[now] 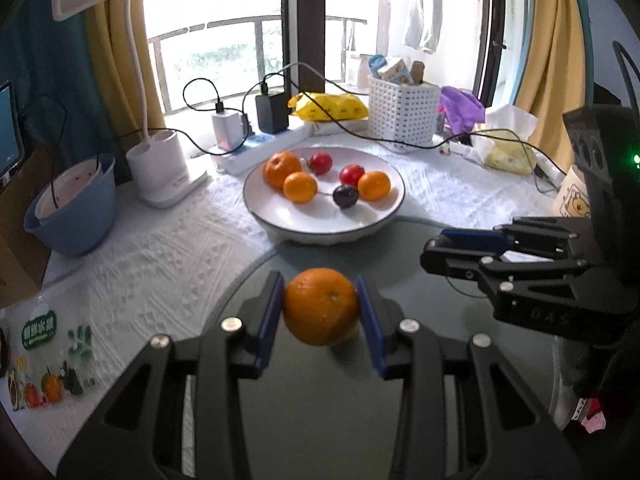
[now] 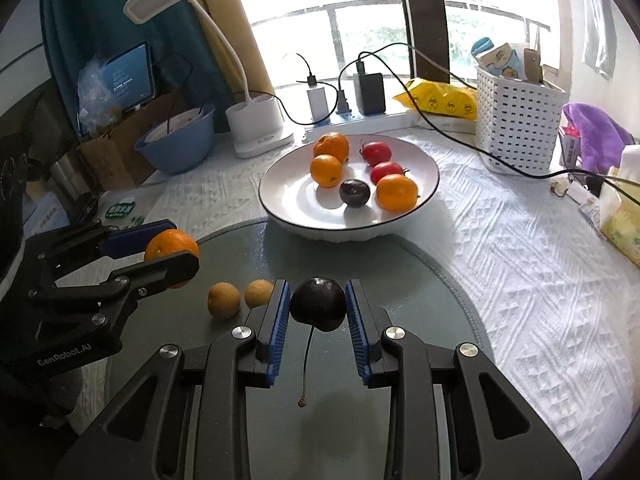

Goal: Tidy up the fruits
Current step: 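Lower the plum and orange onto the white plate and open both tools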

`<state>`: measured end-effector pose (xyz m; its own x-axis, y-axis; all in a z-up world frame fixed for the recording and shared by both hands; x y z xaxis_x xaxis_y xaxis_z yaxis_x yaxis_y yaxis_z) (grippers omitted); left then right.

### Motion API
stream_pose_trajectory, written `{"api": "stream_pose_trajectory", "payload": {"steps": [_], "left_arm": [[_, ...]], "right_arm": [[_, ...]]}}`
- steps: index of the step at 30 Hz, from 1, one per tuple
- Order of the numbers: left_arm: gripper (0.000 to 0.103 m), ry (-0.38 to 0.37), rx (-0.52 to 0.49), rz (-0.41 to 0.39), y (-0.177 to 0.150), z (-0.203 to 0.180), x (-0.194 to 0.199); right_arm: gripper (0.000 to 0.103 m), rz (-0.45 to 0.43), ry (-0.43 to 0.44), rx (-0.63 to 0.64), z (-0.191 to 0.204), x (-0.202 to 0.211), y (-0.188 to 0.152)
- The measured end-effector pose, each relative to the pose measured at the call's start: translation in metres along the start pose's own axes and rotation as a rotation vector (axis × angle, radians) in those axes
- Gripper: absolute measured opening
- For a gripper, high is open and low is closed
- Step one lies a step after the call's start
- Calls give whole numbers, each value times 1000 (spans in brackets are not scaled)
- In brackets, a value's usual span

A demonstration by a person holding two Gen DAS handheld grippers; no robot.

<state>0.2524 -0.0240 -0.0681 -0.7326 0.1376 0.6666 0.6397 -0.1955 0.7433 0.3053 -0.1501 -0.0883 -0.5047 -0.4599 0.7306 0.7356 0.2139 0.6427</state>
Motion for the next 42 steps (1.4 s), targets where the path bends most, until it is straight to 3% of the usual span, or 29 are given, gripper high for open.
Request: {"api": "stream_pose_trajectory", "payload": {"steps": [18, 42], "left_arm": [[39, -20, 4, -35, 31, 3, -24], [40, -68, 9, -5, 54, 22, -76]], "right_arm": [[31, -25, -4, -5, -21, -8, 29], [31, -25, -35, -20, -34, -35, 58]]}}
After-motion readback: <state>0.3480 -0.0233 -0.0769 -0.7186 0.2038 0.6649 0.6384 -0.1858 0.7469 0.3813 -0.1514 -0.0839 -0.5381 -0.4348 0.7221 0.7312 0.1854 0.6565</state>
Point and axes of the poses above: each gripper's, at about its wrist camera, not at the fingertips, and x roughly against the way its jaws point, z to its left, y to its top, the point moved 3 cm from there along -x, roughly the way its jaws point, and after that the axes turned 5 degrees about -x, right-handed, at the moved point
